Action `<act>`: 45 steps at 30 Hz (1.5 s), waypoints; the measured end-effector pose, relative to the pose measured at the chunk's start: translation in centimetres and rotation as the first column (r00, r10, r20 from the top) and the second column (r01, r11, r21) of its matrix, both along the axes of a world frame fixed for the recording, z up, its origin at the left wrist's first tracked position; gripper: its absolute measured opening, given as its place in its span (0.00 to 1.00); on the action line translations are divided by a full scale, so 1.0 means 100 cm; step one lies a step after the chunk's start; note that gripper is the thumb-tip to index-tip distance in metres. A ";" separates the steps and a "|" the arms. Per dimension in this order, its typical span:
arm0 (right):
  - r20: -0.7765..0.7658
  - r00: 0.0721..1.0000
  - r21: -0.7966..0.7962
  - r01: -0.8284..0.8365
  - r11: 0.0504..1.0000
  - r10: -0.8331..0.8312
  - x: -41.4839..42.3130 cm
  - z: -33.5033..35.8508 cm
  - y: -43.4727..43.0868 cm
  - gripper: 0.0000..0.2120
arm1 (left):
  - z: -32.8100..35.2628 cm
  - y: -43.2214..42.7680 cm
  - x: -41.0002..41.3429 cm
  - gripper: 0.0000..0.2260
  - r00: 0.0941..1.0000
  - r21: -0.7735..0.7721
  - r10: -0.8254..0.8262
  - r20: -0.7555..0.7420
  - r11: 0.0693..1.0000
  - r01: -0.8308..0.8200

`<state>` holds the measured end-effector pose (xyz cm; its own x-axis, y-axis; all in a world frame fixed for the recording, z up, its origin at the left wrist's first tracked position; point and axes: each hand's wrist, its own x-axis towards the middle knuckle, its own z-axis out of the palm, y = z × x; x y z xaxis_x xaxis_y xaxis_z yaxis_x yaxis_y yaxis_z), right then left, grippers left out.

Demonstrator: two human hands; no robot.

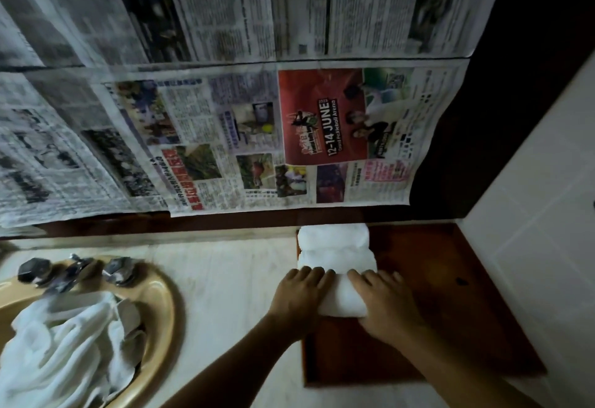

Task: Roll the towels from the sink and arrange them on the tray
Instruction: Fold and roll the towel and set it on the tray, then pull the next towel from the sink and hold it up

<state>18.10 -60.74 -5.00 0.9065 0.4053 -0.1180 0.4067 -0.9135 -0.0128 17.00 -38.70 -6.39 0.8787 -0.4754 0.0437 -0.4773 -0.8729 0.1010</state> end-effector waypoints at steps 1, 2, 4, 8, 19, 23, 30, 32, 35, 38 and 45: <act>-0.009 1.000 0.006 0.006 1.000 -0.006 0.006 -0.008 -0.008 0.42 | -0.009 -0.004 0.004 0.37 1.000 -0.005 -0.012 -0.007 1.000 0.012; -0.005 1.000 0.020 0.000 1.000 0.000 0.006 -0.013 -0.012 0.42 | -0.013 -0.005 0.003 0.39 1.000 -0.015 -0.020 0.008 1.000 0.020; 0.027 1.000 0.059 -0.017 0.998 0.016 0.010 -0.026 -0.018 0.39 | -0.026 -0.007 0.004 0.39 0.999 -0.046 -0.025 0.026 0.999 0.027; 0.096 0.995 0.109 -0.033 0.993 0.023 0.005 -0.049 -0.014 0.34 | -0.052 -0.005 0.002 0.37 0.995 -0.070 -0.010 0.098 0.997 0.017; -0.094 0.989 0.091 0.120 0.989 -0.112 -0.005 -0.062 -0.018 0.46 | -0.066 -0.014 0.006 0.34 0.999 -0.031 -0.004 0.050 0.999 0.006; -0.075 0.994 0.098 0.083 0.992 -0.076 -0.005 -0.057 -0.021 0.46 | -0.055 -0.011 0.000 0.36 0.999 -0.116 -0.009 -0.031 0.993 0.005; -0.011 1.000 0.109 -0.019 0.994 0.021 0.000 -0.038 -0.025 0.37 | -0.038 0.005 -0.012 0.32 0.999 -0.042 0.023 -0.034 0.999 -0.025; -0.014 0.999 0.095 -0.030 0.995 0.031 -0.001 -0.035 -0.024 0.36 | -0.036 0.006 -0.015 0.32 0.996 -0.024 0.065 -0.066 0.997 -0.067; -0.005 1.000 0.088 -0.015 0.996 0.016 -0.002 -0.029 -0.021 0.34 | -0.033 0.005 -0.017 0.32 0.992 -0.007 0.087 -0.092 0.996 -0.088; 0.003 1.000 0.087 -0.022 0.996 0.022 -0.010 -0.025 -0.017 0.33 | -0.029 0.004 -0.023 0.33 0.992 -0.018 0.096 -0.079 0.995 -0.098; -0.021 0.998 0.032 0.063 0.997 -0.063 -0.016 -0.032 -0.006 0.32 | -0.026 0.000 -0.021 0.30 0.983 0.017 0.144 -0.116 0.990 -0.143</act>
<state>16.48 -61.38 -8.18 0.9280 0.3515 -0.1240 0.3478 -0.9362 -0.0510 14.90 -38.67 -8.99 0.9365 -0.3443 -0.0664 -0.3329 -0.9324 0.1407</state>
